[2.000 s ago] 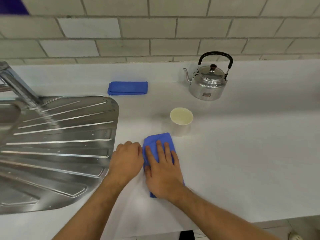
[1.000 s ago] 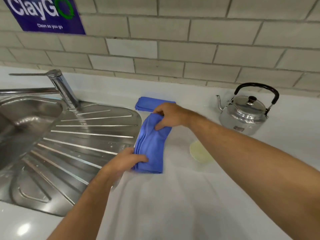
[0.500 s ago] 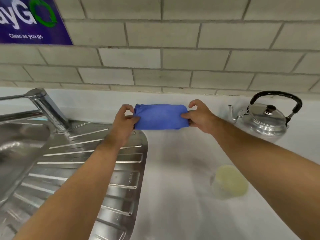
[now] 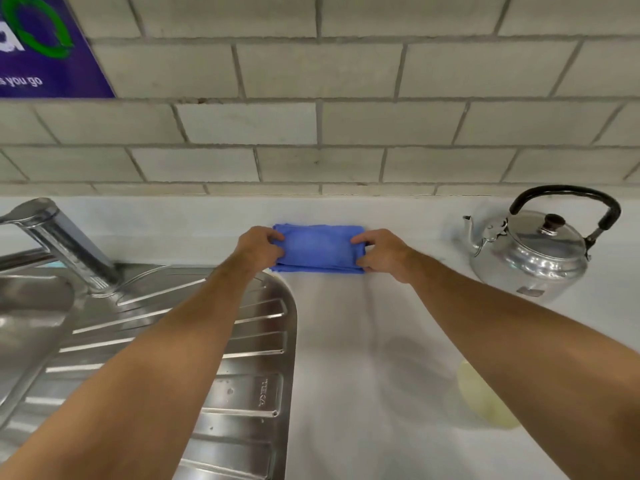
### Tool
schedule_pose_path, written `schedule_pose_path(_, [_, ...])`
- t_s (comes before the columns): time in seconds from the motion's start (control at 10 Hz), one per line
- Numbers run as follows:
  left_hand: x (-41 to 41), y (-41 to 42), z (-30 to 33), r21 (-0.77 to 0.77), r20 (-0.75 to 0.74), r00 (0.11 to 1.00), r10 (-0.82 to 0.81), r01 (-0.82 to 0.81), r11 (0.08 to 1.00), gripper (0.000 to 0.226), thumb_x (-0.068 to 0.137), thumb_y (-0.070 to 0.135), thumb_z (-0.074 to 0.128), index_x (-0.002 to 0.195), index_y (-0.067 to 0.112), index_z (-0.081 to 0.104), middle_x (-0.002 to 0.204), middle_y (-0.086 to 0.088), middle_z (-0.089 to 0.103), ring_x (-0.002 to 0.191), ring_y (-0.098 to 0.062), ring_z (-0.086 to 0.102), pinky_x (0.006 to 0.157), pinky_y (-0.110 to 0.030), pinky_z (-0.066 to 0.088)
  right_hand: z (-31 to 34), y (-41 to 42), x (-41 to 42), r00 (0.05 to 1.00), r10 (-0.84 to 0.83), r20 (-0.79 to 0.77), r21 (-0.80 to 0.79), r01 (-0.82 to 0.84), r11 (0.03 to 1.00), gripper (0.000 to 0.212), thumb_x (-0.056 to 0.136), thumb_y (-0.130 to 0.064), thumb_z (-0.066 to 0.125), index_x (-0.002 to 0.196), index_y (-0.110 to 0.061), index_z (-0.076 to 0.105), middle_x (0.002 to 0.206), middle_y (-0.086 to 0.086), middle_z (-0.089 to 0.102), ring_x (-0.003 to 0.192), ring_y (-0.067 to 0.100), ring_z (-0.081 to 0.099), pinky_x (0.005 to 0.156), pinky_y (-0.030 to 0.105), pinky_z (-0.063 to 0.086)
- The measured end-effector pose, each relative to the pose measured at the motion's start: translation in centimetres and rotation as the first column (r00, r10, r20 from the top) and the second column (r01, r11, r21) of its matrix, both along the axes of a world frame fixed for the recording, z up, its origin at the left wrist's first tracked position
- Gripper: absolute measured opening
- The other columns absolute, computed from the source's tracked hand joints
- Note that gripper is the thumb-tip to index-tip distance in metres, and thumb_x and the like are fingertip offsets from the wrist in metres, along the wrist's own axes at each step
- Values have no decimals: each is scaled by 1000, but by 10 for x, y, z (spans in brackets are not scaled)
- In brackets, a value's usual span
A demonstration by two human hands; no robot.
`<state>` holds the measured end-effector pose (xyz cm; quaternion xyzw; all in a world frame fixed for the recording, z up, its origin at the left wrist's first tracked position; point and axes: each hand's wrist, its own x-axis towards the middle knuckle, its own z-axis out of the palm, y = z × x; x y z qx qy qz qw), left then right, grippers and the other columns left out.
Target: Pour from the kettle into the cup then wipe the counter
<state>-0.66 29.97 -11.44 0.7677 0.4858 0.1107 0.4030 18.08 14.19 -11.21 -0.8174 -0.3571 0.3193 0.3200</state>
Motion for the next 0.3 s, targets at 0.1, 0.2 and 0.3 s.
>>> schedule_pose_path(0.1, [0, 3, 5, 81, -112, 993, -27, 36, 996, 40, 80, 7, 66, 120, 10, 64, 122, -14, 61, 106, -32, 60, 87, -29, 45, 12, -8, -2, 998, 58, 39, -75, -55, 996, 59, 82, 4, 71, 137, -10, 56, 136, 16, 52, 120, 36, 56, 101, 42, 50])
schedule_pose_path(0.2, [-2, 5, 12, 129, -182, 983, -22, 46, 991, 43, 83, 9, 62, 126, 11, 60, 136, -16, 50, 108, -31, 58, 85, -31, 46, 27, -20, 0, 995, 78, 57, -122, -70, 990, 56, 83, 5, 68, 135, -12, 57, 131, 12, 54, 116, 33, 59, 96, 41, 55])
schedule_pose_path(0.3, [-7, -3, 20, 200, -191, 980, -48, 87, 976, 37, 84, 5, 60, 120, 11, 63, 135, -17, 49, 94, -27, 58, 74, -27, 43, 41, -37, -1, 988, 124, 96, -155, -108, 982, 36, 87, 2, 64, 119, -14, 68, 115, 11, 64, 98, 30, 66, 89, 39, 58])
